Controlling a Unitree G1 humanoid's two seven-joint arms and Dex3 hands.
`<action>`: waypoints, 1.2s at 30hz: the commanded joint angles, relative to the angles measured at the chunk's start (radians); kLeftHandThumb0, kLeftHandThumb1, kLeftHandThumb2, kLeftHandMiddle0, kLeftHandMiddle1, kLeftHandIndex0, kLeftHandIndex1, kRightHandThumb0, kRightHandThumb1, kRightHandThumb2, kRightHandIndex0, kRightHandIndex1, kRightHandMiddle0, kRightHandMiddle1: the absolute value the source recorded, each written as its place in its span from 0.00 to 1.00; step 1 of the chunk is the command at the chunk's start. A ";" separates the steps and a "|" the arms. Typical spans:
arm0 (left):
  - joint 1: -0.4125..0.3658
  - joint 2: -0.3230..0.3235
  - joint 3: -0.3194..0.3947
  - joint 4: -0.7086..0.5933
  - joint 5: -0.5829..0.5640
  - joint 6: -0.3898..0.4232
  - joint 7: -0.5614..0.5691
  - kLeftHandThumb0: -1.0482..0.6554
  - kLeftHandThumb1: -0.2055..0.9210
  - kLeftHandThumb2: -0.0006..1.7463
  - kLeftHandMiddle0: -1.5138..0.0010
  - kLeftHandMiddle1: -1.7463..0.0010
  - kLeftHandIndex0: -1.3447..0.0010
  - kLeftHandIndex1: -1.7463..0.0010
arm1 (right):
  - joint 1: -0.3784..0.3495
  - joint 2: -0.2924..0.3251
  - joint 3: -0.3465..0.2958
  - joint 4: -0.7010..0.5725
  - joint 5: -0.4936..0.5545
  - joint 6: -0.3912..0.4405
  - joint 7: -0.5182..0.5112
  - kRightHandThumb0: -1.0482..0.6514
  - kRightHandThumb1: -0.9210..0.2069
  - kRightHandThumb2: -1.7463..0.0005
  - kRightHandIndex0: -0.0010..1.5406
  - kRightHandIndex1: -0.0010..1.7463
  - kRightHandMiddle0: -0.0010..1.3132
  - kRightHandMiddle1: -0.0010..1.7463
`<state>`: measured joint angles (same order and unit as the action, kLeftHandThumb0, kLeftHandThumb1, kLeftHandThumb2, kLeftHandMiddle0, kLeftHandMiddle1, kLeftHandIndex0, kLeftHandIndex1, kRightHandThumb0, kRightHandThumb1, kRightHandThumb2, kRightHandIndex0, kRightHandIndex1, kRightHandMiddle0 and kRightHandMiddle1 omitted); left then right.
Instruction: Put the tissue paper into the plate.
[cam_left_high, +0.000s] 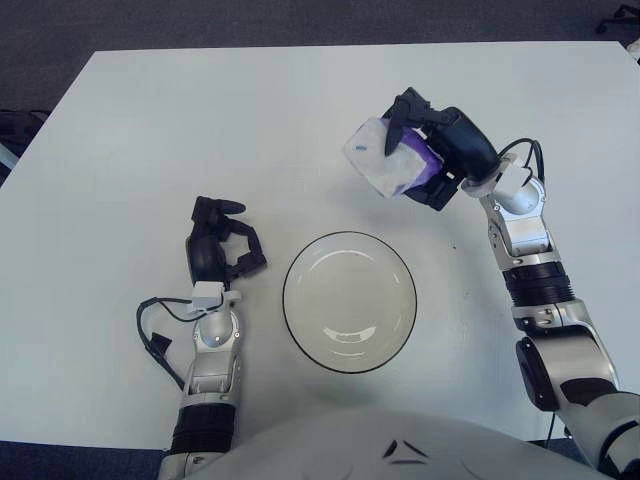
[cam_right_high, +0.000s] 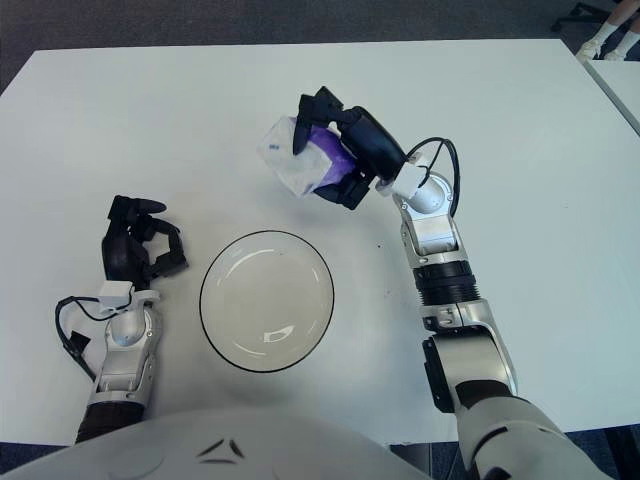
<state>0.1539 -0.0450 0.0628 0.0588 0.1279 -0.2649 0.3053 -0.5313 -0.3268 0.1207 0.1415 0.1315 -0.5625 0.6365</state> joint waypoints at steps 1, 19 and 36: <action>0.052 -0.003 -0.002 0.109 0.014 0.032 -0.002 0.61 0.39 0.82 0.55 0.01 0.68 0.00 | 0.025 -0.009 0.039 -0.084 0.073 0.045 0.073 0.62 0.92 0.00 0.65 0.90 0.54 1.00; 0.043 0.002 -0.006 0.121 0.015 0.026 -0.001 0.61 0.41 0.80 0.55 0.02 0.69 0.00 | 0.048 -0.034 0.144 -0.147 0.083 -0.159 0.330 0.62 0.83 0.04 0.58 0.94 0.48 1.00; 0.049 -0.004 -0.005 0.099 0.009 0.045 -0.003 0.61 0.41 0.80 0.55 0.03 0.68 0.00 | 0.015 -0.108 0.205 -0.105 0.148 -0.314 0.443 0.62 0.80 0.06 0.56 0.95 0.46 1.00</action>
<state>0.1375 -0.0423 0.0581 0.0669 0.1272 -0.2578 0.3053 -0.4998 -0.4182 0.3165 0.0400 0.2469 -0.8434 1.0582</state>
